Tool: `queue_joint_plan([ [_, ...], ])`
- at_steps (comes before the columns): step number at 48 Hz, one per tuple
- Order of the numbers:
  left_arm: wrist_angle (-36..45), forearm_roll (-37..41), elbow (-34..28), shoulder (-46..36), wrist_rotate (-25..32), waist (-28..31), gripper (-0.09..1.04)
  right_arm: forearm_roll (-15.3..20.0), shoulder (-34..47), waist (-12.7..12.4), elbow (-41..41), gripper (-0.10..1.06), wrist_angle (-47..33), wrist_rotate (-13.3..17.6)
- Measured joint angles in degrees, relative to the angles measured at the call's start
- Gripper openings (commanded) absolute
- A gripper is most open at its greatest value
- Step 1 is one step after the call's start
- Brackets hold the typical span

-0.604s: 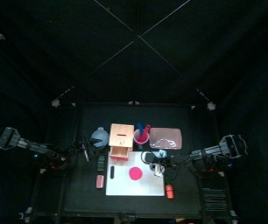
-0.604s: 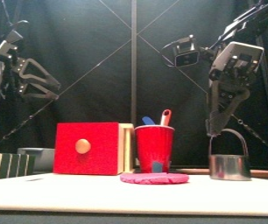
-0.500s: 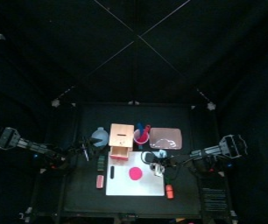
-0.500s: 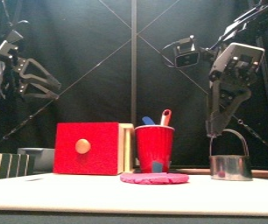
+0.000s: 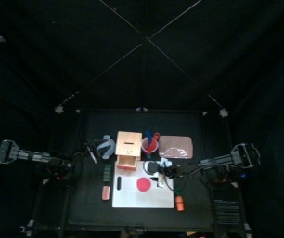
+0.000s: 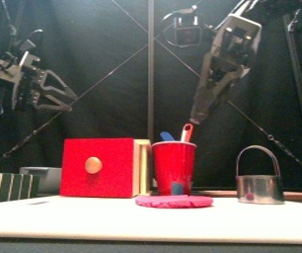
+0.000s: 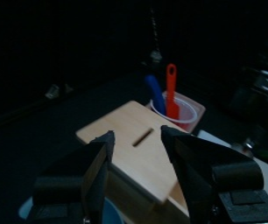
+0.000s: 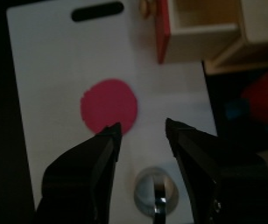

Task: Get the cutter from the drawer then cut the dough then place the extra dough in the bowl
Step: Shut the drawer

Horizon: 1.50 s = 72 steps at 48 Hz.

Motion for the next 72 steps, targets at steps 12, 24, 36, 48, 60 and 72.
queue_joint_plan([
  [12,25.31,7.91,-10.20,1.23,0.70,17.14,0.73,-3.87,7.03,1.67,-6.06,0.32,-3.16,-0.70],
  [24,40.43,18.37,-21.09,5.54,0.70,25.49,0.41,-3.96,13.97,1.93,-12.48,0.28,-3.25,-0.26],
  [36,45.88,28.74,-29.09,16.00,0.70,26.46,0.39,-2.46,21.71,1.67,-19.69,0.28,-2.99,-0.26],
  [48,56.25,37.97,-40.43,30.15,0.88,27.33,0.40,-1.76,26.28,1.67,-24.70,0.28,3.60,-0.18],
  [60,65.13,45.62,-50.71,39.99,1.05,28.92,0.40,-1.58,30.50,1.76,-28.65,0.28,6.06,-0.09],
  [72,71.46,50.62,-56.60,44.38,1.67,29.09,0.39,-1.85,33.31,1.67,-32.43,0.28,8.00,-0.09],
])
